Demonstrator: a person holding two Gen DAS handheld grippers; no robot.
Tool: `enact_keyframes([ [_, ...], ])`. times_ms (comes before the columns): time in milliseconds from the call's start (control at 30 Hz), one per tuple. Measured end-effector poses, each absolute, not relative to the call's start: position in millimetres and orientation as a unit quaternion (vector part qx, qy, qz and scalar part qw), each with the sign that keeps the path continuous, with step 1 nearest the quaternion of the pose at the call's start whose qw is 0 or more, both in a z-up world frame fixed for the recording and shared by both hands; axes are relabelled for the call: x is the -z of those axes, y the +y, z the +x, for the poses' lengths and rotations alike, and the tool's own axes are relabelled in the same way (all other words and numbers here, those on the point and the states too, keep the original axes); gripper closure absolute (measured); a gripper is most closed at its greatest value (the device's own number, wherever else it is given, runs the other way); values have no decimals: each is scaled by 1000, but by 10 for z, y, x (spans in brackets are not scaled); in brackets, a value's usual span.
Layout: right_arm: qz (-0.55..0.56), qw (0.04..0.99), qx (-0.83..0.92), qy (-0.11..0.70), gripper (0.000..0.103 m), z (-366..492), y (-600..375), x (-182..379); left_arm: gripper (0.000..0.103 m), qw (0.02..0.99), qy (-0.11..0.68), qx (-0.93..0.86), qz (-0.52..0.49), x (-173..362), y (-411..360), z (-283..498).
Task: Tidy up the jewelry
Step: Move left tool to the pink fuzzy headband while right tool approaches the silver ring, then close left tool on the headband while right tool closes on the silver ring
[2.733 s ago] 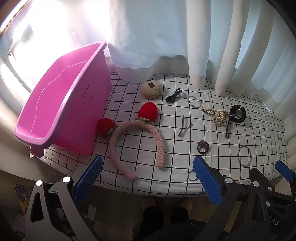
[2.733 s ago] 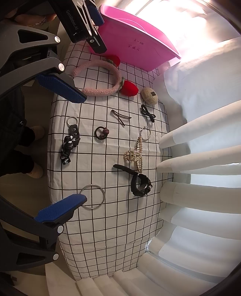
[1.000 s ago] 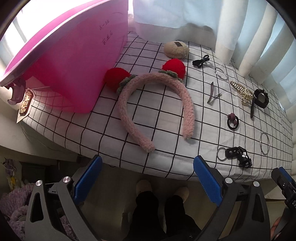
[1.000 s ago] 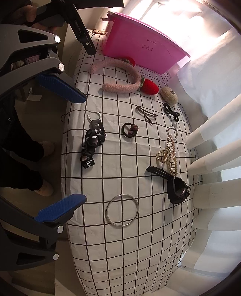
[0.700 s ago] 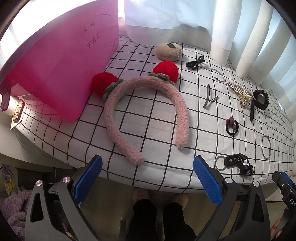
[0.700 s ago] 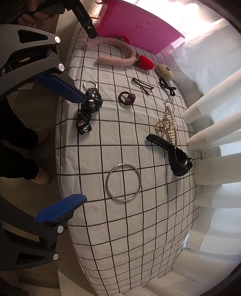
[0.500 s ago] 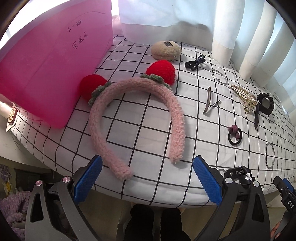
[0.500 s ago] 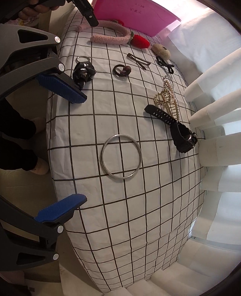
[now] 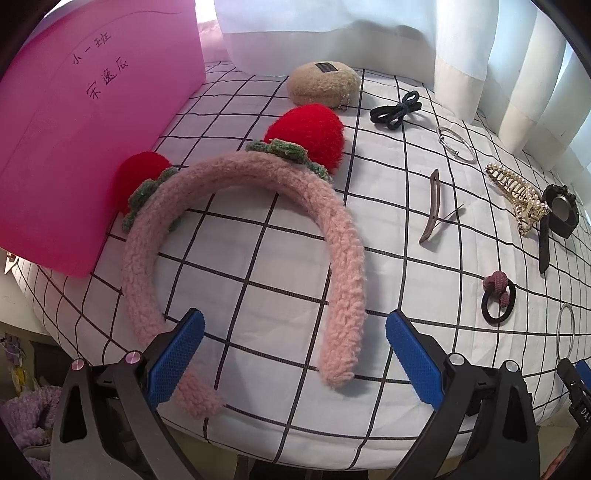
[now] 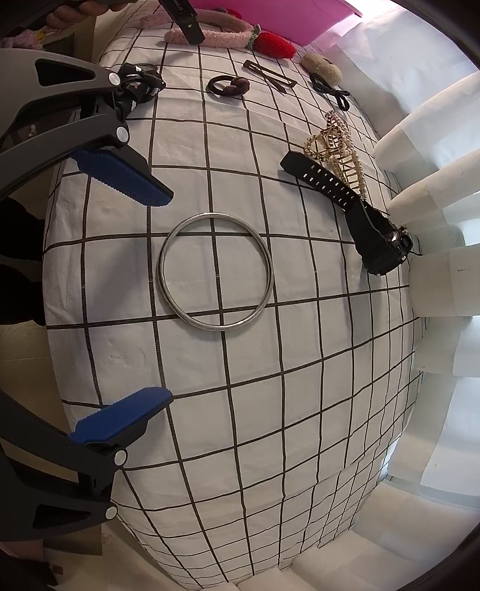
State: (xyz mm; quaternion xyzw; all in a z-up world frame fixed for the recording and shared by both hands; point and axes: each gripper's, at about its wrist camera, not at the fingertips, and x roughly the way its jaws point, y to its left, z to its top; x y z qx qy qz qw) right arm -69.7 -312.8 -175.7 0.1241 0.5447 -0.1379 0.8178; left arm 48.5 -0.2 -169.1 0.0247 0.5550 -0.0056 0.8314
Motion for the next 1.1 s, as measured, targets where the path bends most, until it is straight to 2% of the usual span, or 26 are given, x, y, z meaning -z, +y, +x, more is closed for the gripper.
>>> enact_keyframes([
  [1100,71,843,113,520,9,-397,-3133,1822,6,845,534,17,15,1794,-92,612],
])
